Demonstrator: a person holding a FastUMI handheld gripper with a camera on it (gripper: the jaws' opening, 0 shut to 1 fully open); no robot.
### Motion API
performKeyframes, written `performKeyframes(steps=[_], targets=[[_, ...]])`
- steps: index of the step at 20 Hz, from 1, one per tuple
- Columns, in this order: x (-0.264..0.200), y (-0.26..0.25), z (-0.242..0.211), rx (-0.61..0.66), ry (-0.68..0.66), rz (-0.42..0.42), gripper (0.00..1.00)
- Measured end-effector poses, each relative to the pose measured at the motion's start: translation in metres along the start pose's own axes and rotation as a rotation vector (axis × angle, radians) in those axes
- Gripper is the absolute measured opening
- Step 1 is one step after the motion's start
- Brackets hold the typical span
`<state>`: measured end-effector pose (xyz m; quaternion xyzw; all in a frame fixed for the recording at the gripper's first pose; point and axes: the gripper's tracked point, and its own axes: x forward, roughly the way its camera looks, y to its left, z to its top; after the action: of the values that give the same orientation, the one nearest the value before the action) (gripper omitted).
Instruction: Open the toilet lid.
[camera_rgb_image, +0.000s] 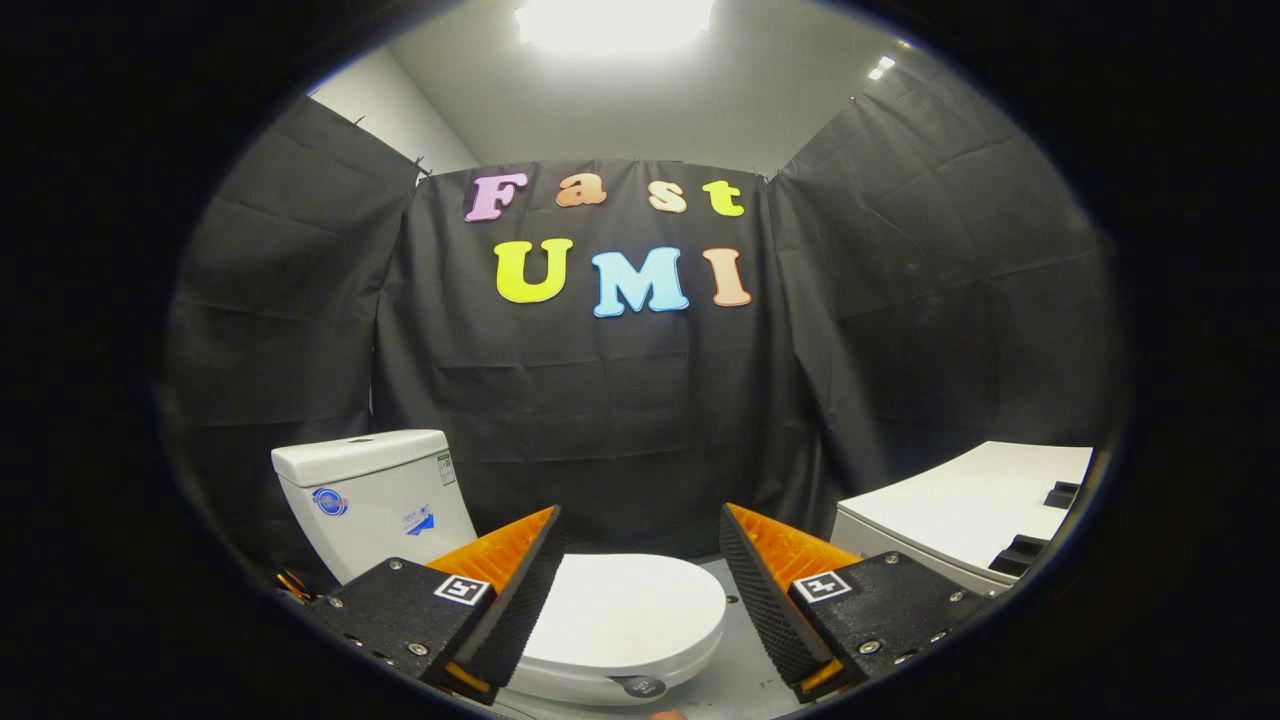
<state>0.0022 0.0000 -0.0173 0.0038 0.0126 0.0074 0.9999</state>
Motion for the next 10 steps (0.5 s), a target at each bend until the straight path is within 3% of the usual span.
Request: performKeyframes(steps=[5, 10], targets=[[0.006, 0.005, -0.005, 0.017, -0.009, 0.035, 0.94], [0.02, 0.002, -0.026, 0.114, 0.028, 0.088, 0.94]])
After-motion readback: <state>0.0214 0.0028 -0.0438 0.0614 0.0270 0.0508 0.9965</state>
